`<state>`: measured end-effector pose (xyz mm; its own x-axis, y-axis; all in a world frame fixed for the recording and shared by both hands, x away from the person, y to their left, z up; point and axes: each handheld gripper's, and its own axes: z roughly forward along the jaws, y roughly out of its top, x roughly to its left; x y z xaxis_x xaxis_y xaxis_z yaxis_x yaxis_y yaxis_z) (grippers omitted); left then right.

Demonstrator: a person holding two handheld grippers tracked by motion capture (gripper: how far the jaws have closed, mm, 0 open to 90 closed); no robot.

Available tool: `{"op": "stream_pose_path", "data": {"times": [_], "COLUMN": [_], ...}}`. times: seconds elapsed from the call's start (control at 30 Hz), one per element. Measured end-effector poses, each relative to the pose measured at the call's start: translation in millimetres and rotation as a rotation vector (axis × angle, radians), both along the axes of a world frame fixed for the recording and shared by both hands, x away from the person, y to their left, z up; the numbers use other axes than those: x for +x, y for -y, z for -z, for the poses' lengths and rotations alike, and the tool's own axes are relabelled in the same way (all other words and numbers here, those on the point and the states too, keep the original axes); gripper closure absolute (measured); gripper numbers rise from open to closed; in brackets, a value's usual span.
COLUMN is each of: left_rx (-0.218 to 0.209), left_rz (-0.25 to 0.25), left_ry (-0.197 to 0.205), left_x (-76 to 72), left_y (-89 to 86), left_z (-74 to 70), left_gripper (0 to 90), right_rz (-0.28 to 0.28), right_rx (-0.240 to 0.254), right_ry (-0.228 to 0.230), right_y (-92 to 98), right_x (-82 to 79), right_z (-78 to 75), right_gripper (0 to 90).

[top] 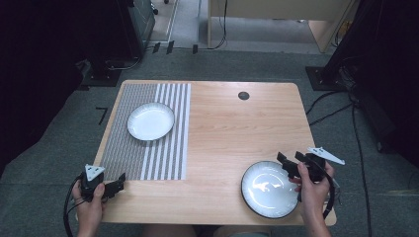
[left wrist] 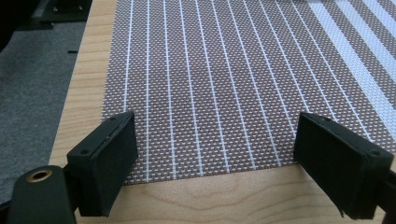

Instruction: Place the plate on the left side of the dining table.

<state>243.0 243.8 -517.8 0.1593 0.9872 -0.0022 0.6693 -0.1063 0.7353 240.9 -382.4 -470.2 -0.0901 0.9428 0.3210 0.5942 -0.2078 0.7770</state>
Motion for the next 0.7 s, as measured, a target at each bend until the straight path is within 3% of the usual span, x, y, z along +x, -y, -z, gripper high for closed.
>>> {"op": "stream_pose_path", "data": {"times": [0.7], "left_rx": [0.0], "left_rz": [-0.001], "left_ry": [0.0], "left_x": [0.0], "left_y": [0.1], "left_z": [0.0], "left_gripper": [13.4], "right_rz": [0.134], "right_rx": [-0.017], "right_ry": [-0.067], "right_y": [61.9], "right_x": [-46.7], "right_z": [41.5], "right_gripper": [21.8]}}
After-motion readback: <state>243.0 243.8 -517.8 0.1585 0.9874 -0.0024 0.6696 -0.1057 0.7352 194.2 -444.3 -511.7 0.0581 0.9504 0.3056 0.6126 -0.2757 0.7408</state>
